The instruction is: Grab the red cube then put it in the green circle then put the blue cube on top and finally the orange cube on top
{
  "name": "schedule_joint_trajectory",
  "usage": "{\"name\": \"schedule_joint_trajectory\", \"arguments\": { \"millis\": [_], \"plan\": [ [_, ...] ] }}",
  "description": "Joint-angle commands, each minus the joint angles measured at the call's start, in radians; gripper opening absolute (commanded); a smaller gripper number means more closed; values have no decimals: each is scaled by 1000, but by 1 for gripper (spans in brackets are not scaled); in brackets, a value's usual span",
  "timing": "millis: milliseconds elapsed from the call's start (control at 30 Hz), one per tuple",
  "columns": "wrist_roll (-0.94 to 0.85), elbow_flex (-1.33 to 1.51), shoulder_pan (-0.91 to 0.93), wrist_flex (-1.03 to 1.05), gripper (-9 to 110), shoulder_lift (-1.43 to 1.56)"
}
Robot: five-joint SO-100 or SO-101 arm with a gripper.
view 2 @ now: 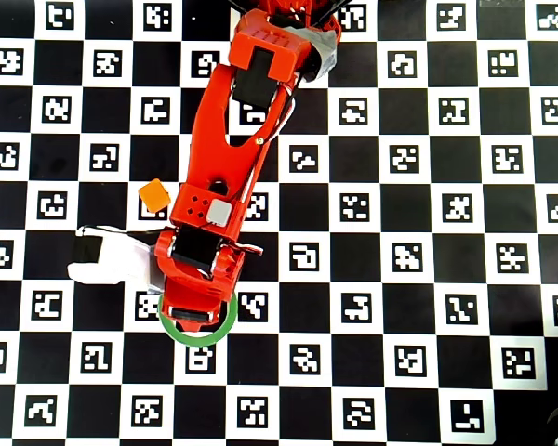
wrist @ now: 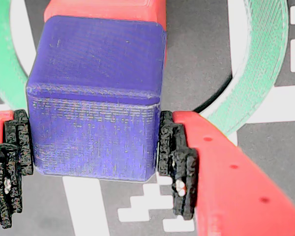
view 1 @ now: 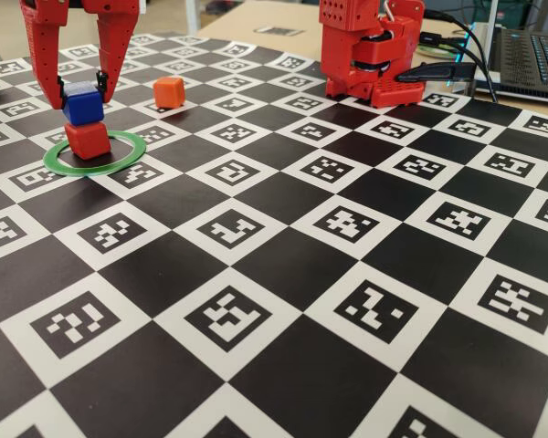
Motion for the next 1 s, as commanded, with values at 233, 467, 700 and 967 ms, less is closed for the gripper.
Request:
{"name": "schedule_joint_trajectory", "arguments": {
  "millis": [233,467,700,967],
  "plan": [
    [18,-3,-17,-18,11,60],
    [44,2,-20,-20,15,63],
    [38,9,-23,-20,37,69],
    [46,6,-11,-6,43,95]
  ]
}}
